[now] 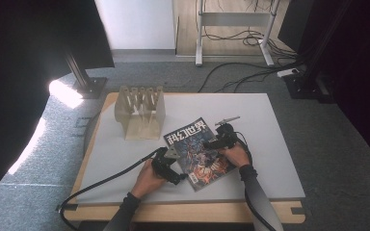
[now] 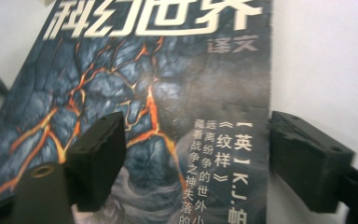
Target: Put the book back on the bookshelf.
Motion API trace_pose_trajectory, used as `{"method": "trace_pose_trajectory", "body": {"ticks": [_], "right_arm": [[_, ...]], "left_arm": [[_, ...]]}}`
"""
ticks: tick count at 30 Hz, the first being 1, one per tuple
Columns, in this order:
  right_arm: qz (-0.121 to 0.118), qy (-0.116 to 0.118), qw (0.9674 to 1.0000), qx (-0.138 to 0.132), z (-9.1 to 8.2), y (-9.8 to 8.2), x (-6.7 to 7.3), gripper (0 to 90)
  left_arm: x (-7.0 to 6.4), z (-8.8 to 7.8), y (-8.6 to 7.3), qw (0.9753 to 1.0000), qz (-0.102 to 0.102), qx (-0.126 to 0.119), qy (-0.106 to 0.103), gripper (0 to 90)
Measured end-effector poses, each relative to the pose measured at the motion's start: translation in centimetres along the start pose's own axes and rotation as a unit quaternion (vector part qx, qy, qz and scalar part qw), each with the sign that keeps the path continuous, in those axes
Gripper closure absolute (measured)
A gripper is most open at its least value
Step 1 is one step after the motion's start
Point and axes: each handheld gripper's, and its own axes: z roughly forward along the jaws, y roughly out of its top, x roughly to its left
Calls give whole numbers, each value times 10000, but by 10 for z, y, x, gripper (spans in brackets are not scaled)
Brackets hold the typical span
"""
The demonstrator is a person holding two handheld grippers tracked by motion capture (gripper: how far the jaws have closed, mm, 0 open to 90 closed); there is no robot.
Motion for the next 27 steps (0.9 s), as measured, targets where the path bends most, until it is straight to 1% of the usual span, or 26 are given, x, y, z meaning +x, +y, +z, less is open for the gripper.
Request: {"method": "trace_pose_trajectory", "body": {"ticks": [1,2,3,4,5,7,8,11,12,13,14,16,18,19,20,21,22,24,25,27], "right_arm": [[143,13,9999,-22,-1,0,-2,258],[220,16,9997,-61,-3,0,-3,281],[220,16,9997,-61,-3,0,-3,281],[339,37,9993,-160,-6,0,-4,320],[380,63,9991,-191,-9,0,-4,331],[412,95,9989,-180,-11,0,-4,345],[399,139,9990,-151,-15,-1,-3,376],[411,251,9987,-139,-21,-4,-3,437],[411,251,9987,-139,-21,-4,-3,437],[361,299,9989,-57,-23,-5,-3,472],[341,286,9990,-19,-23,-4,-3,481],[230,207,9995,104,-21,0,-3,486],[118,116,9996,231,-17,4,-3,515],[118,116,9996,231,-17,4,-3,515],[35,134,9997,217,-12,12,-4,540],[35,134,9997,217,-12,12,-4,540],[-89,127,9995,261,-7,20,-5,555],[-180,88,9993,314,-4,26,-4,586],[-222,60,9993,306,-4,28,-4,613],[-324,25,9991,272,-7,29,-2,707]], "left_arm": [[0,0,0,10000,-1,-2,0,0],[0,0,0,10000,0,-1,1,0],[0,0,0,10000,0,-1,1,0],[0,0,0,10000,-1,-1,1,0],[0,0,0,10000,-1,-1,1,0],[0,0,0,10000,0,0,1,0],[0,0,0,10000,2,0,1,0],[0,0,0,10000,3,-1,2,0],[0,0,0,10000,3,-1,2,0],[0,0,0,10000,1,-2,2,0],[0,0,0,10000,1,-2,2,0],[0,0,0,10000,10,0,10,0],[0,0,0,10000,12,1,11,0],[0,0,0,10000,12,1,11,0],[0,0,0,10000,16,-2,14,0],[0,0,0,10000,16,-2,14,0],[-1,0,0,10000,17,5,20,0],[-1,0,0,10000,25,9,35,0],[-1,0,0,10000,26,9,36,0],[-1,0,0,10000,22,11,40,0]]}}
